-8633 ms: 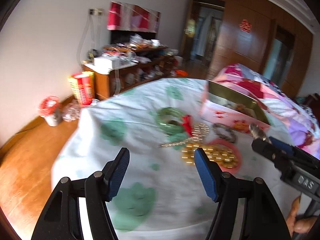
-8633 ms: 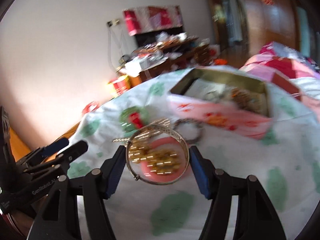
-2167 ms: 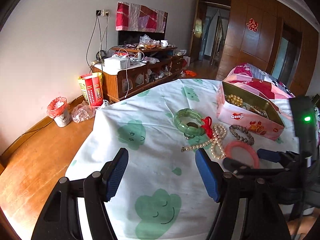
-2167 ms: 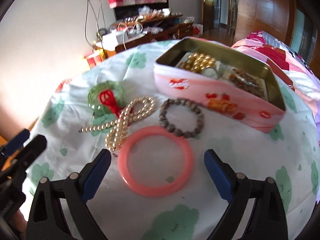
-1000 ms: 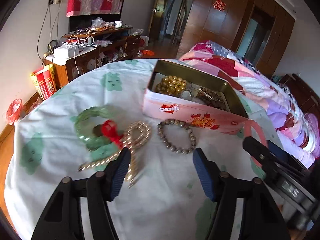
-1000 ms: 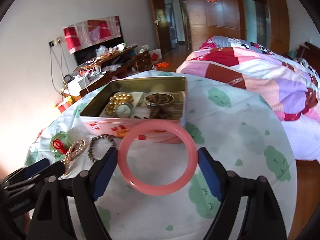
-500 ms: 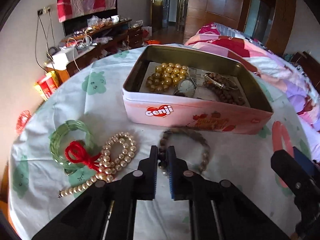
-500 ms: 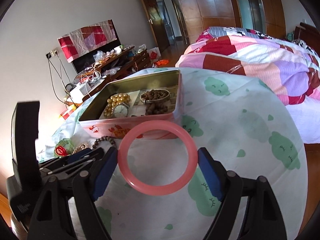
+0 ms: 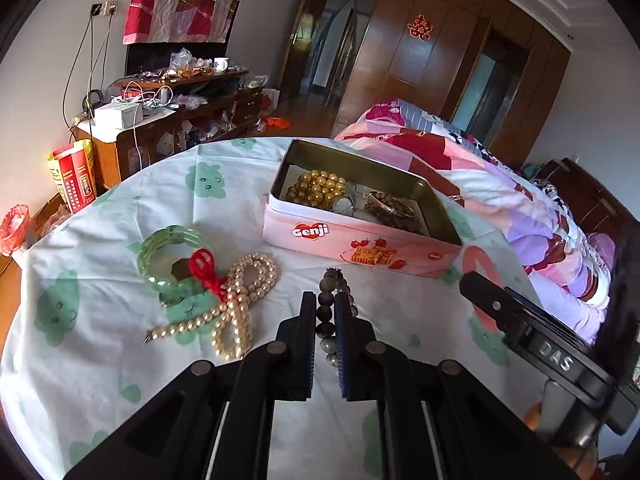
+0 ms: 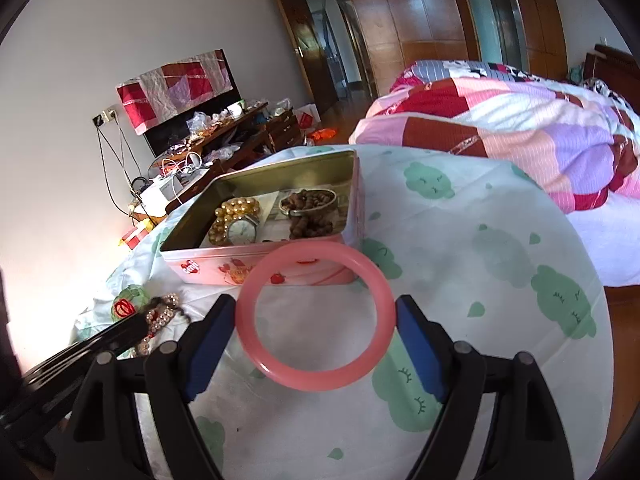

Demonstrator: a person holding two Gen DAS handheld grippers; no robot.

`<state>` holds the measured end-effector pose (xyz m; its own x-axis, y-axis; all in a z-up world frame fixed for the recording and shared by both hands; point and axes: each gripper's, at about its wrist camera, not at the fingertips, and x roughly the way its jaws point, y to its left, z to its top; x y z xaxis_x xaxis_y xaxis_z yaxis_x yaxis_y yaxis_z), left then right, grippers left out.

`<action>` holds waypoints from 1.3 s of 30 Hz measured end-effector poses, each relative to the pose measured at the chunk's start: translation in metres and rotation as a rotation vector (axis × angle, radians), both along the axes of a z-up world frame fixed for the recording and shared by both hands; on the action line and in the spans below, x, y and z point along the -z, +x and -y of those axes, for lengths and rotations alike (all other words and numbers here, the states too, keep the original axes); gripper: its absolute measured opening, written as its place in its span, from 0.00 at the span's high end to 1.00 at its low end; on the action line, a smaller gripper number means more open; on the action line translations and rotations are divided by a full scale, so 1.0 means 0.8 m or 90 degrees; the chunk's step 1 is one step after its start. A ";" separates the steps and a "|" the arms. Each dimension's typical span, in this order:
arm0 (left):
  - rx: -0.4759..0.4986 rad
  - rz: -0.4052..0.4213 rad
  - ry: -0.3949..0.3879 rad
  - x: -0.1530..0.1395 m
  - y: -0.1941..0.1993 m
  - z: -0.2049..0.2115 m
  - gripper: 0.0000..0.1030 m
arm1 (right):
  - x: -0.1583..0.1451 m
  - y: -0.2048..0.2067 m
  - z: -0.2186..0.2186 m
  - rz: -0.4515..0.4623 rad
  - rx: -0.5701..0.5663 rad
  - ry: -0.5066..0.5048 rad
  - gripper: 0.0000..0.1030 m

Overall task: Organize jewelry
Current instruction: 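Carry the pink bangle in the right gripper over the tin while the left carries the grey bead bracelet, then open the right gripper to drop the pink bangle into the tin while the left drops the grey beads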

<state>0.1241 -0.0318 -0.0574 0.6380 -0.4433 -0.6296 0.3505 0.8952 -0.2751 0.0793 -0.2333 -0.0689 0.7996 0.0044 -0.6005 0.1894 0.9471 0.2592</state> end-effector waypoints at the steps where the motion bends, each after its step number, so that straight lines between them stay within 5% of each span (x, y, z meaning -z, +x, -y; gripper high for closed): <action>1: 0.001 0.003 0.001 -0.001 -0.005 -0.002 0.92 | -0.001 -0.001 -0.002 0.004 0.001 -0.006 0.19; 10: 0.029 0.059 0.043 -0.012 -0.031 0.002 0.92 | -0.013 -0.008 -0.012 0.029 -0.003 -0.042 0.19; 16: 0.037 0.110 -0.025 -0.049 -0.016 -0.008 0.92 | -0.038 -0.001 -0.017 0.063 -0.029 -0.033 0.19; 21: 0.034 0.137 -0.029 -0.067 0.021 0.006 0.92 | -0.058 0.027 -0.012 0.096 -0.028 -0.042 0.19; 28: 0.020 0.123 -0.024 -0.057 0.086 0.035 0.92 | -0.063 0.087 0.008 0.102 -0.004 -0.018 0.19; 39: 0.037 0.071 0.018 -0.014 0.156 0.084 0.92 | -0.017 0.158 0.025 0.059 0.047 -0.005 0.19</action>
<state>0.2490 -0.0989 -0.0459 0.6785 -0.4645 -0.5692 0.4288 0.8795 -0.2065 0.2055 -0.2530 -0.0552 0.8498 -0.0613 -0.5236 0.2344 0.9336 0.2711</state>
